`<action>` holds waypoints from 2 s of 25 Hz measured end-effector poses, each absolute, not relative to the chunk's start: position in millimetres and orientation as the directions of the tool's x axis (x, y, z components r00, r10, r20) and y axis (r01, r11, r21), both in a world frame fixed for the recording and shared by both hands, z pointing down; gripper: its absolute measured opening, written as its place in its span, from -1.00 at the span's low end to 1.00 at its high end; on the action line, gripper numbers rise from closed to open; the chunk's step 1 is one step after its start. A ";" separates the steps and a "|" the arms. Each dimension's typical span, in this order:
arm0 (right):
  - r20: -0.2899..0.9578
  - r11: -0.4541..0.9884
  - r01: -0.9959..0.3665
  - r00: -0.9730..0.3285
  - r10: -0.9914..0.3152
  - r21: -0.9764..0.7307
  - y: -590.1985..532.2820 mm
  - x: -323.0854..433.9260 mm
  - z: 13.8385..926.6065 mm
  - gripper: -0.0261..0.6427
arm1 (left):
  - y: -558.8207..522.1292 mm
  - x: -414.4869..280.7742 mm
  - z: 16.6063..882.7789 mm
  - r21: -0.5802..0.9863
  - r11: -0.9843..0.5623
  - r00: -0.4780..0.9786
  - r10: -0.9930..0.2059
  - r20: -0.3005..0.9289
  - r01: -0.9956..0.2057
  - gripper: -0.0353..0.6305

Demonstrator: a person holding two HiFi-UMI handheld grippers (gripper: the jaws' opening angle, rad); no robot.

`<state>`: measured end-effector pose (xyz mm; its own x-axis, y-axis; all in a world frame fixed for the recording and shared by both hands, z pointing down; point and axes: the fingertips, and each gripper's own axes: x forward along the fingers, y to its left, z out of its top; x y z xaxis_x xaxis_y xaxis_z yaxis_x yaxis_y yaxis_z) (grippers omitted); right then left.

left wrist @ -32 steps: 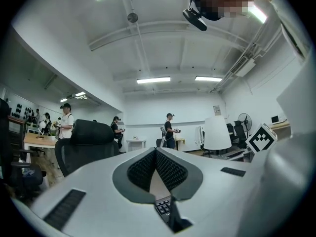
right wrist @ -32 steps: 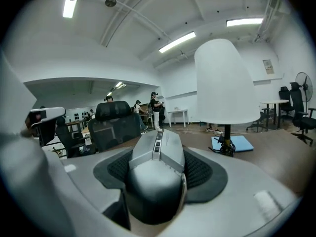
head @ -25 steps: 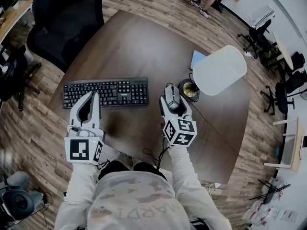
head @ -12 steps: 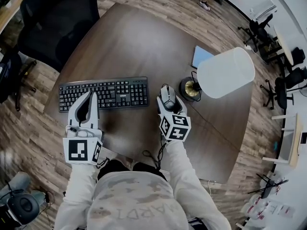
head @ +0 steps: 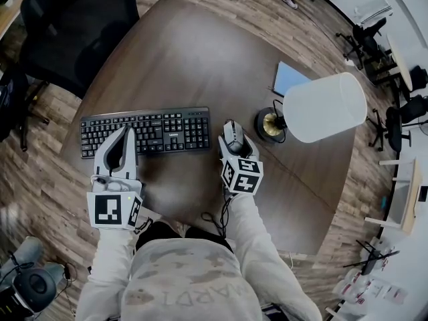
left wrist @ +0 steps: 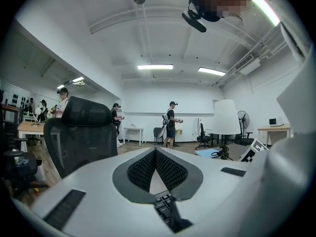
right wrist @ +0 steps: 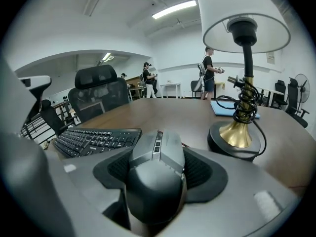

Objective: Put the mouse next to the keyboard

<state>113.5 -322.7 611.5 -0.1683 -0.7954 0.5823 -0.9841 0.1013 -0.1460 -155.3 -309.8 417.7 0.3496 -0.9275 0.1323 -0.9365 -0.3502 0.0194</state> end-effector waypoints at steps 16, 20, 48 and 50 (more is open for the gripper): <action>0.645 0.093 -0.989 -0.145 -0.750 -0.114 -321.4 110.6 642.8 0.01 | -320.6 -154.0 433.2 0.029 -0.347 0.347 -0.924 0.160 -0.937 -0.88; 0.653 0.091 -0.990 -0.140 -0.744 -0.109 -321.6 109.9 646.9 0.01 | -320.4 -155.0 434.9 0.028 -0.345 0.345 -0.924 0.163 -0.938 -0.88; 0.715 0.101 -0.992 -0.122 -0.688 -0.072 -320.3 107.3 655.0 0.05 | -310.7 -165.1 428.2 0.020 -0.339 0.338 -0.929 0.149 -0.941 -0.88; 0.721 0.102 -0.992 -0.119 -0.683 -0.067 -320.3 108.0 654.2 0.06 | -308.9 -165.5 426.7 0.019 -0.338 0.337 -0.930 0.147 -0.941 -0.88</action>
